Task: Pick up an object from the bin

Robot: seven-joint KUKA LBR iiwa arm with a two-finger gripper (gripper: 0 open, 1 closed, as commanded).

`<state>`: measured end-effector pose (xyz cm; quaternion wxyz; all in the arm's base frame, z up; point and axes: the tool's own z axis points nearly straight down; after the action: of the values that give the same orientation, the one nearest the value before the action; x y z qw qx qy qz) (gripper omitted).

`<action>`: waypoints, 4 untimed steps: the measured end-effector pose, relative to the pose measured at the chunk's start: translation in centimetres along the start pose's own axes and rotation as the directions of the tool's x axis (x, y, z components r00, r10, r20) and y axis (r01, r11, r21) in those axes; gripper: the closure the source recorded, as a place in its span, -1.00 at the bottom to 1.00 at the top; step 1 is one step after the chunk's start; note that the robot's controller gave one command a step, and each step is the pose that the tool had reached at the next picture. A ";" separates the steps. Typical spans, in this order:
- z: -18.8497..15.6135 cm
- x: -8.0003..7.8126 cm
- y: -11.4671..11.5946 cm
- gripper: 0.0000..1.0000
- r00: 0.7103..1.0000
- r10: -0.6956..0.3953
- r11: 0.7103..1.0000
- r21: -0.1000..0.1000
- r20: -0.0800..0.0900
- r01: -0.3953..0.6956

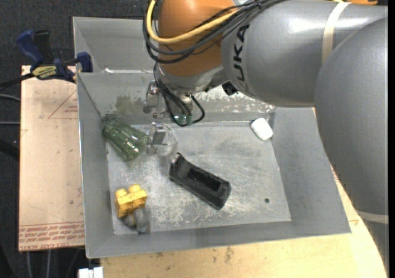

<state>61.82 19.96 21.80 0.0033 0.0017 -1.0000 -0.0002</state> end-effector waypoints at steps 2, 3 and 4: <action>6.1 0.2 1.8 -1.00 0.998 0.057 0.998 -0.003 0.012 -0.057; 7.2 0.9 3.8 -1.00 0.989 0.149 0.989 -0.002 0.009 -0.148; 7.9 -0.3 4.5 -1.00 0.968 0.253 0.968 -0.005 0.010 -0.252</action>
Offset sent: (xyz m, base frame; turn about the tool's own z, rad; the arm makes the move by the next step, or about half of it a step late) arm -0.0098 0.0406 -0.1480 0.1242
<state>62.05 24.45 13.94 -0.0019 -0.1256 -0.9921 -0.0015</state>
